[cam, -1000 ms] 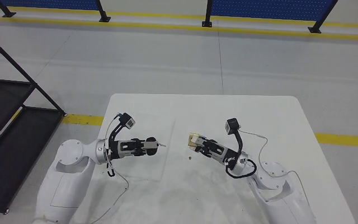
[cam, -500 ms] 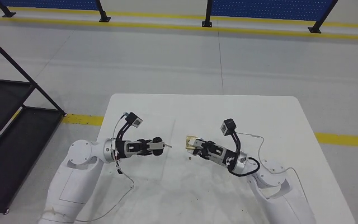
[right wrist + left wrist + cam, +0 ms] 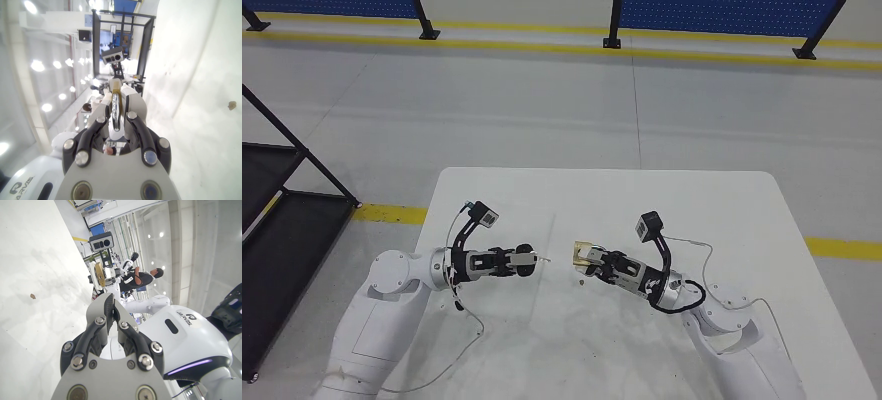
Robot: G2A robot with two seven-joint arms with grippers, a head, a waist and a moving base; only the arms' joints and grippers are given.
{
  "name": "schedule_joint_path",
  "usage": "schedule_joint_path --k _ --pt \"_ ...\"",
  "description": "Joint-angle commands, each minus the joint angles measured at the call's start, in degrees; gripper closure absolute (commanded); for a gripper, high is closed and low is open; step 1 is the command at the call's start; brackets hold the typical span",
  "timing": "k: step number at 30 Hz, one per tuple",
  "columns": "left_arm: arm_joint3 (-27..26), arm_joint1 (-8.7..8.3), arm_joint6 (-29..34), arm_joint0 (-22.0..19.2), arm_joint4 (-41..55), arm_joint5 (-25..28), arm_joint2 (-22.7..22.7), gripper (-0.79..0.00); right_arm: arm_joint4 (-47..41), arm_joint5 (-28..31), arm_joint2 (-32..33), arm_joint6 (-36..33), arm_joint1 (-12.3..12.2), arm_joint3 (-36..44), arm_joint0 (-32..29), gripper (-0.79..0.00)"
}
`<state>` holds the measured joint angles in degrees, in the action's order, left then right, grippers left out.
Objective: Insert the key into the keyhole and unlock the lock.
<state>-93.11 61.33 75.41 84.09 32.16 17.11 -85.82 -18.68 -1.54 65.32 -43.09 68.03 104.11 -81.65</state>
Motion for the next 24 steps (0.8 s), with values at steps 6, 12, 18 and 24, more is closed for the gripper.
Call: schedule_joint_path --k 6,12,18,24 --pt "3.6 0.60 -1.3 -0.1 4.1 3.3 3.6 0.000 0.0 0.0 0.0 0.0 0.0 0.0 0.0 0.000" --pt "4.7 0.63 -2.4 -0.8 2.5 5.2 4.6 0.000 0.0 0.0 0.0 0.0 0.0 0.0 0.0 0.000" --pt "3.7 0.64 -4.9 -0.9 0.1 6.1 5.5 0.000 0.0 0.0 0.0 0.0 0.0 0.0 0.0 0.000" --pt "1.7 0.56 -8.3 -0.3 -2.1 6.0 5.7 0.000 0.0 0.0 0.0 0.0 0.0 0.0 0.0 0.000"
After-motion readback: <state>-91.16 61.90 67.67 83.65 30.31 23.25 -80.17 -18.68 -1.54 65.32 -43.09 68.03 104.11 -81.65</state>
